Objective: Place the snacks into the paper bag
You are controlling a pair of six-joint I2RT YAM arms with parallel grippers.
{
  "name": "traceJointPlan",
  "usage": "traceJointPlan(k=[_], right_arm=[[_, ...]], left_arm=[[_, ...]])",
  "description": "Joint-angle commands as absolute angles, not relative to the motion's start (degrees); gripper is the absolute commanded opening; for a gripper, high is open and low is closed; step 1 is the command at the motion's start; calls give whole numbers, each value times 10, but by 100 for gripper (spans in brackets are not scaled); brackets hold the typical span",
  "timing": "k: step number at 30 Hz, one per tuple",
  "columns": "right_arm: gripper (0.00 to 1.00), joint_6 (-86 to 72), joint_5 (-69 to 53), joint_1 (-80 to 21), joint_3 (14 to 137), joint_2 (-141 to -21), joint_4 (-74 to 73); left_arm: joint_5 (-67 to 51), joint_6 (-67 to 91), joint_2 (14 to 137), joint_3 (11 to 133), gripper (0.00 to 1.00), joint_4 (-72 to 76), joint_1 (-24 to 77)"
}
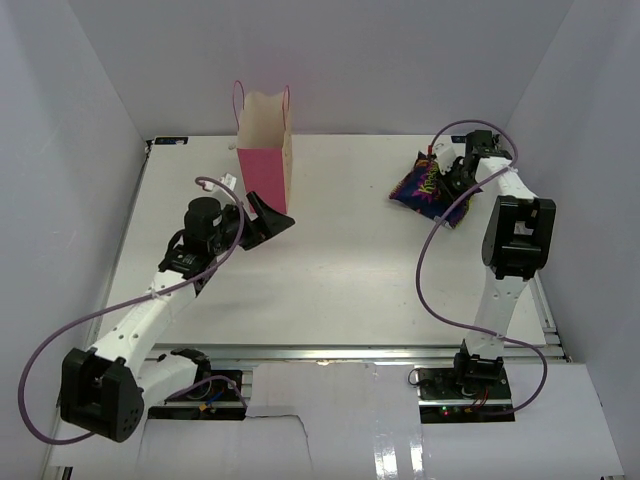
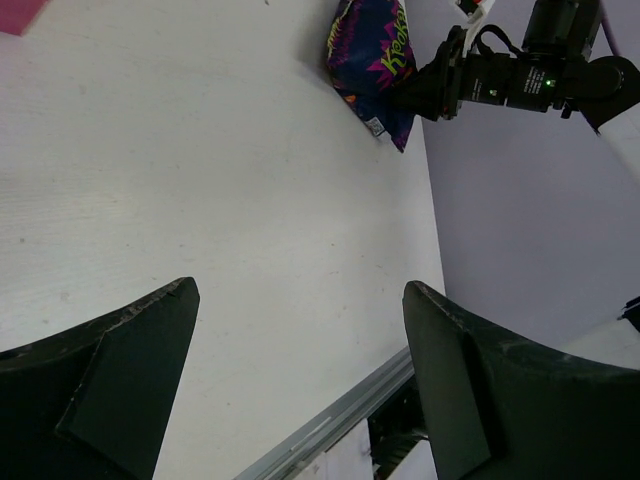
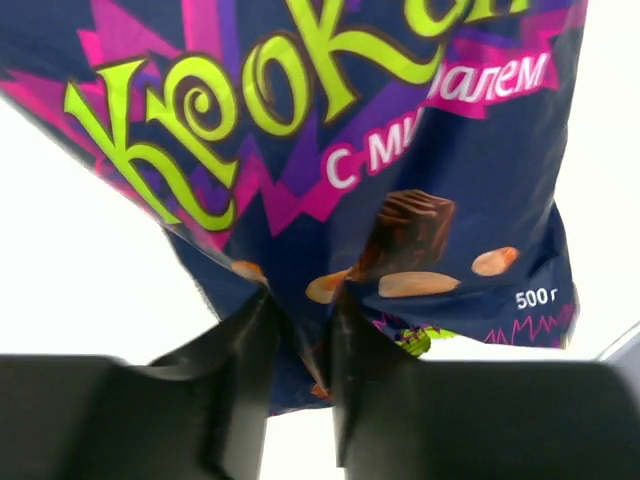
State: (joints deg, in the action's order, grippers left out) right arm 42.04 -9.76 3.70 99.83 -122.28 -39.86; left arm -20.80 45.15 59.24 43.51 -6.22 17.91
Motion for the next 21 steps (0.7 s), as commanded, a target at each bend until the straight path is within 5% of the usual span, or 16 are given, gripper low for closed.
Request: traceJointPlan(k=[1, 6, 21], right_arm=[[26, 389, -152, 47, 959, -1187, -428], [8, 435, -276, 57, 887, -1130, -429], [8, 649, -533, 51, 691, -955, -544]], left_arm=[[-244, 493, 627, 439, 93, 30, 205], [-245, 499, 731, 480, 94, 76, 249], [-322, 432, 1039, 695, 98, 71, 338]])
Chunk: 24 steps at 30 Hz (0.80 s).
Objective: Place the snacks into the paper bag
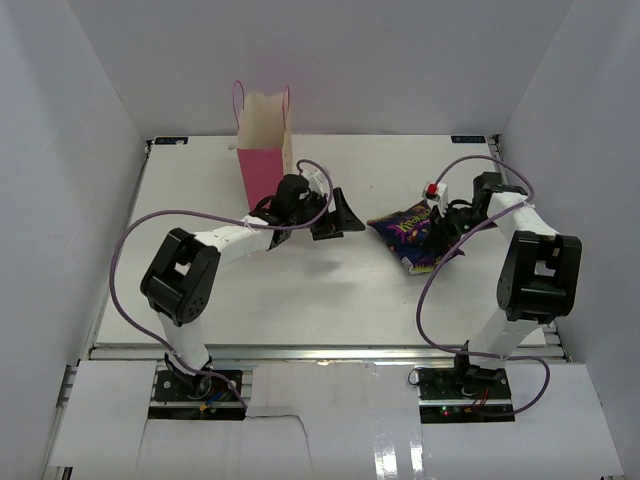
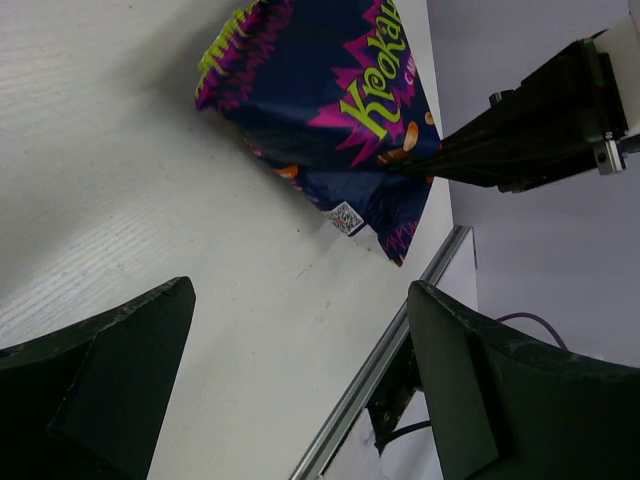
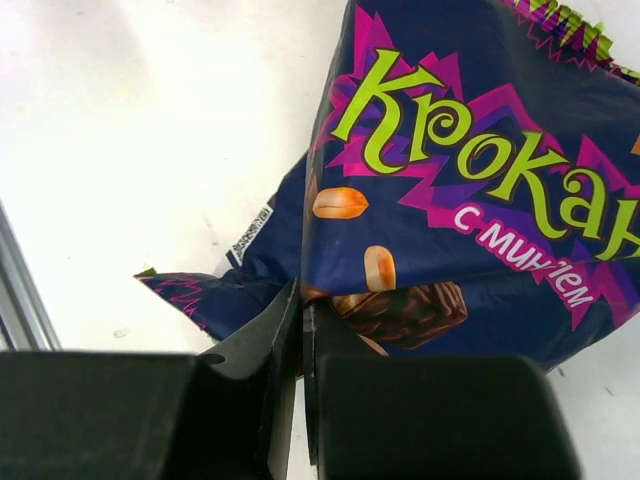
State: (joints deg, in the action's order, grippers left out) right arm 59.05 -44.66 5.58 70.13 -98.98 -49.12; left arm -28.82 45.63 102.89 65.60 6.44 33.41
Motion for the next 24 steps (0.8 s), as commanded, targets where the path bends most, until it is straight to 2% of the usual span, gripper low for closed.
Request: traceJointPlan(k=[1, 8, 17, 24], right_arm=[[8, 665, -538, 50, 686, -954, -552], [8, 740, -535, 50, 638, -928, -599], [8, 750, -548, 50, 623, -931, -605], [8, 746, -546, 50, 618, -933, -597]], left_arm=[[-327, 429, 1060, 711, 98, 69, 338], [-352, 426, 1116, 743, 98, 49, 340], [-345, 511, 1195, 771, 98, 43, 352], [-363, 569, 1259, 836, 88, 69, 372]])
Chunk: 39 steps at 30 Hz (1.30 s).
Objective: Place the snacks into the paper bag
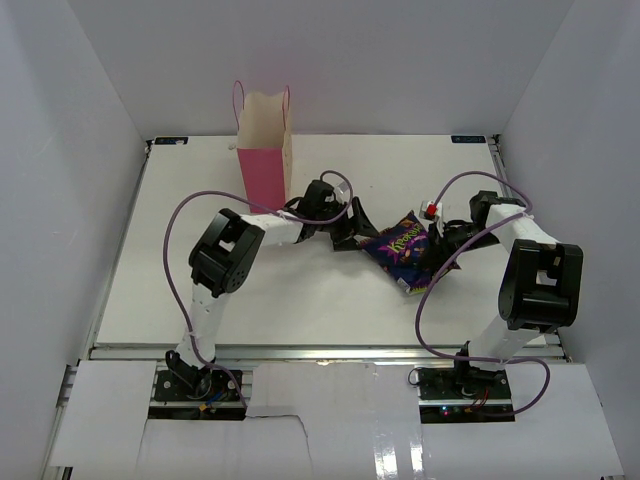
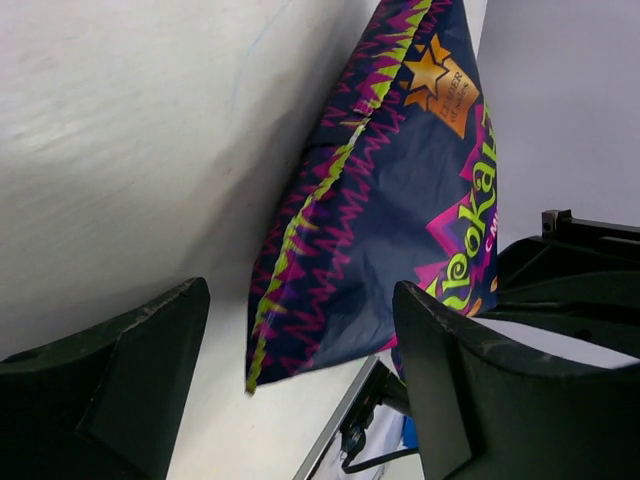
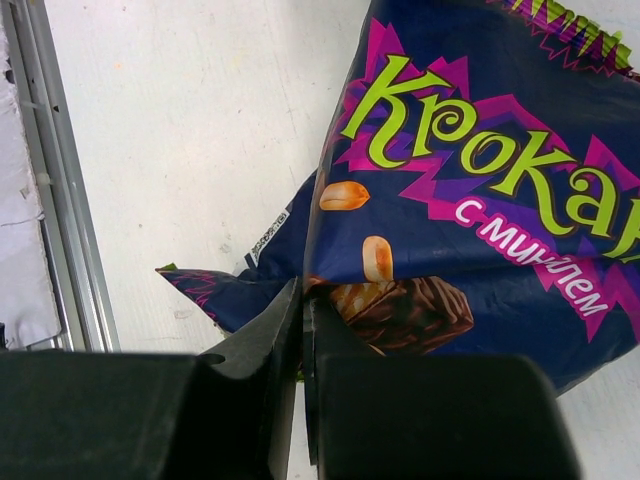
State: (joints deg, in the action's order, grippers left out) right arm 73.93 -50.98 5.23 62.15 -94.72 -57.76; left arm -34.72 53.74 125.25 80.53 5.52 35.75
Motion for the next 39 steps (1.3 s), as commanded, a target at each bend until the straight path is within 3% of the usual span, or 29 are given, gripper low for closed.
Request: traceJointPlan(k=[1, 6, 9, 10, 11, 12, 13, 16, 21, 28, 39], right_arm=[[8, 744, -548, 50, 618, -933, -597], [8, 741, -546, 50, 612, -929, -592], [10, 734, -541, 50, 609, -928, -585], [13, 732, -540, 50, 610, -928, -584], [16, 731, -540, 50, 610, -928, -584], [26, 730, -539, 50, 613, -928, -584], [32, 725, -538, 50, 615, -927, -584], [50, 713, -527, 51, 634, -924, -584], [66, 660, -535, 75, 697, -915, -584], [68, 593, -559, 91, 773, -907, -566], [69, 560, -580, 92, 743, -899, -531]], left_arm=[[-365, 573, 1272, 850, 83, 69, 374], [-382, 587, 1286, 860, 62, 75, 382], [-393, 586, 1282, 855, 36, 76, 383], [-397, 584, 1282, 854, 23, 76, 382], [-399, 583, 1280, 855, 18, 76, 383], [-399, 578, 1277, 855, 13, 76, 383], [-396, 576, 1273, 858, 0, 72, 382], [-372, 538, 1255, 863, 0, 42, 380], [-293, 387, 1173, 896, 0, -63, 376], [-264, 309, 1023, 888, 0, -116, 350], [-409, 504, 915, 768, 0, 74, 275]])
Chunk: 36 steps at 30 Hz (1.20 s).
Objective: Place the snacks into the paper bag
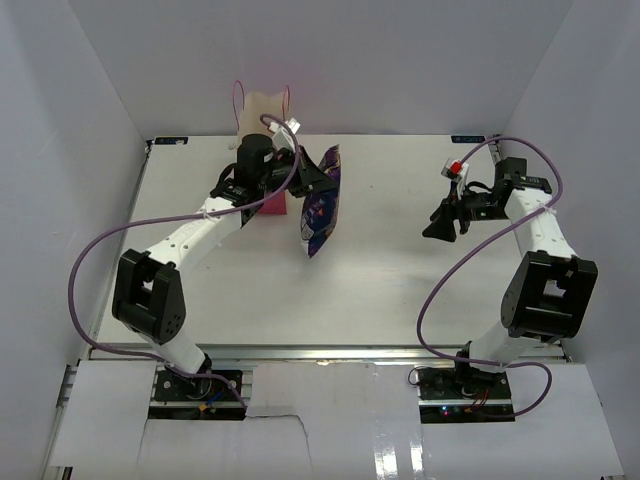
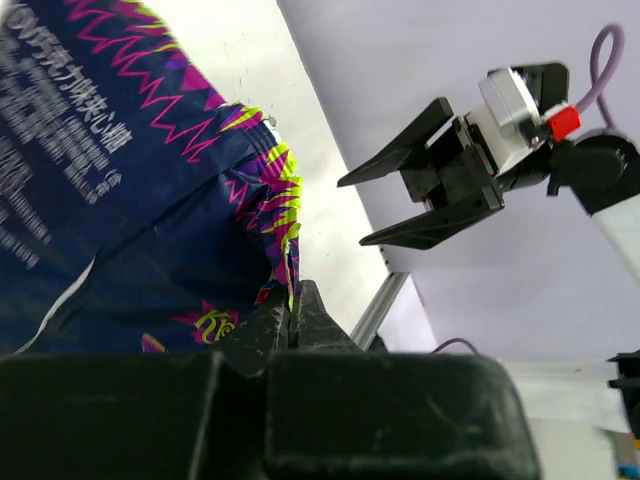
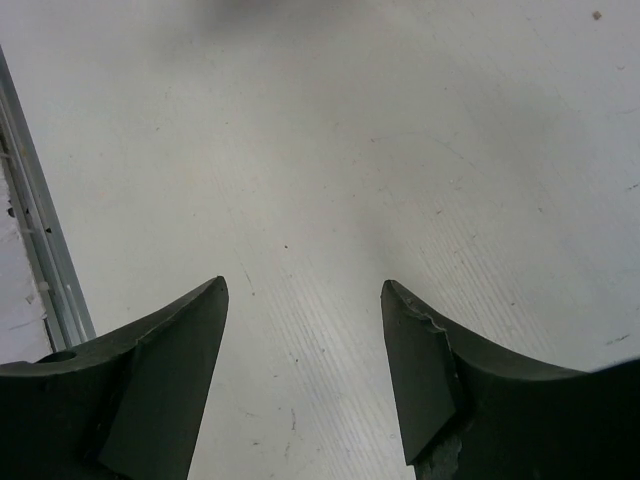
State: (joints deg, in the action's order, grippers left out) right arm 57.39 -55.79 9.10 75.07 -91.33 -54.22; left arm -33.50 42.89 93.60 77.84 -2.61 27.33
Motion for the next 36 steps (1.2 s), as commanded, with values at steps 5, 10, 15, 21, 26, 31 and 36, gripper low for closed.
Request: traceJointPlan(k=[5, 10, 15, 21, 26, 31, 36], right_arm=[[69, 558, -583, 91, 738, -896, -526], [69, 554, -584, 92, 732, -895, -522], [69, 552, -581, 91, 724, -896, -515], [69, 549, -578, 92, 719, -900, -509], [69, 547, -577, 91, 707, -899, -505], [70, 543, -579, 91, 695, -898, -496], [70, 542, -577, 91, 692, -903, -495]], left_arm=[[-434, 545, 922, 790, 0, 93, 265], [-439, 586, 916, 838, 0, 115, 237], [-431, 608, 918, 916, 0, 130, 203], [-426, 620, 977, 1058, 0, 133, 168], [-436, 667, 1078, 1271, 0, 133, 141], [-418, 698, 1131, 1385, 0, 138, 112], [-394, 700, 1120, 1369, 0, 160, 60]])
